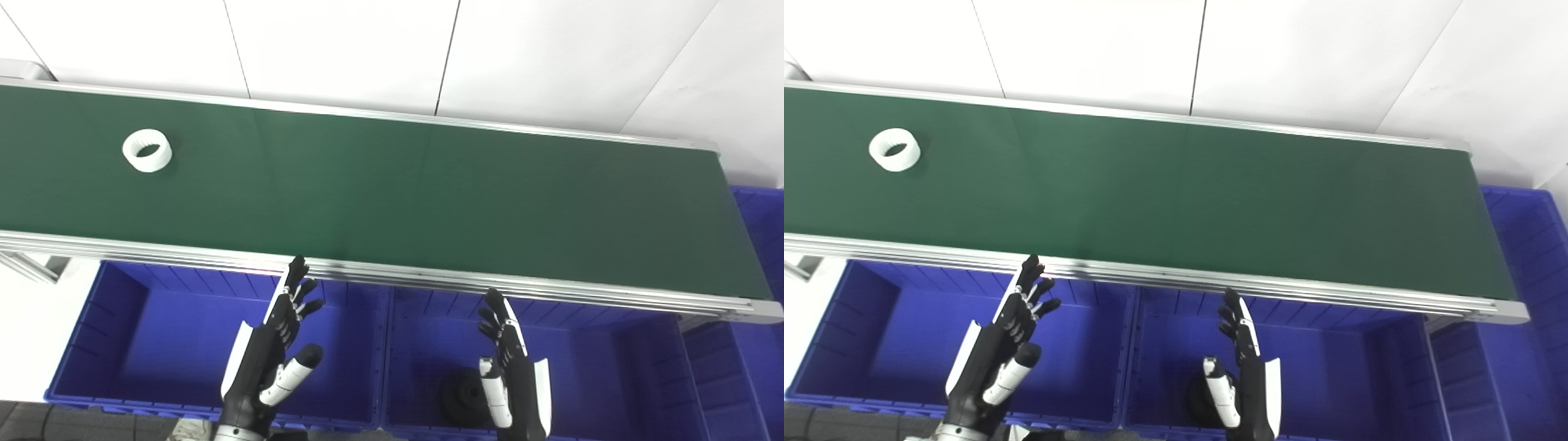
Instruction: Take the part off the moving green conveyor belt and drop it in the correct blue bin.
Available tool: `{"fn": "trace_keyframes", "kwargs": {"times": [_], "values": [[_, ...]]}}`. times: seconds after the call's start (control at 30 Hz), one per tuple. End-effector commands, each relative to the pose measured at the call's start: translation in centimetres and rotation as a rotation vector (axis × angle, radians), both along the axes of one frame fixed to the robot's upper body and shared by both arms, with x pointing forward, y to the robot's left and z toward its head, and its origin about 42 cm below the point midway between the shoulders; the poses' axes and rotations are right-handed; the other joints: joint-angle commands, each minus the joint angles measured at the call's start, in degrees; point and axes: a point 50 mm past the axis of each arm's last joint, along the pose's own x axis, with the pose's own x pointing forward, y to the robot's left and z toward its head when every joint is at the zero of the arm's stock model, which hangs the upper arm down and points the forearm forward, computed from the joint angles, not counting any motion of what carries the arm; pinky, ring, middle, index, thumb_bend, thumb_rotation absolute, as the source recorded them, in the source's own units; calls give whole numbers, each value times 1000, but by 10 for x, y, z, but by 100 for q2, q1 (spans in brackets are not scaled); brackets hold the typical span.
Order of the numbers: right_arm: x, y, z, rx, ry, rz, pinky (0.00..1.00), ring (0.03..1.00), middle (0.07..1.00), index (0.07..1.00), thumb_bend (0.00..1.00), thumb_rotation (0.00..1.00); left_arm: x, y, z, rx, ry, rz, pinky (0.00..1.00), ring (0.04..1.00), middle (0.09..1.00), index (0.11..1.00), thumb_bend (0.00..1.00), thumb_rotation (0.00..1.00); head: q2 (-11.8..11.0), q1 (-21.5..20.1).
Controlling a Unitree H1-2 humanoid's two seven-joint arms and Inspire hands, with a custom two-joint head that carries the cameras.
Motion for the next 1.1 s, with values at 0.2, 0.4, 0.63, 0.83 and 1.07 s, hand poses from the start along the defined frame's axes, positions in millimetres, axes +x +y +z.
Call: {"fn": "trace_keyframes", "kwargs": {"times": [0.2,0.4,0.63,0.83,1.07], "values": [[0,-9,-6,8,-5,-14,848,901,939,946,709,1000,3,-11,-6,-31,-69,-3,834,936,1000,1000,895,774,-469,513],[0,-17,-14,6,19,-16,888,930,967,970,698,1000,1,-18,-11,-7,-60,8,782,904,987,1000,891,809,-812,937],[2,-23,-23,23,51,-18,916,949,986,992,709,1000,5,-24,-17,-3,-35,-9,767,900,985,1000,932,793,-1129,1148],[6,-23,-24,25,47,-20,900,953,995,1000,708,1000,9,-24,-20,-25,-27,-20,789,916,1000,1000,904,745,-1089,1196],[9,-19,-23,21,37,-14,890,951,994,1000,718,1000,15,-5,20,26,-161,-19,713,839,906,894,929,490,-864,1099]]}}
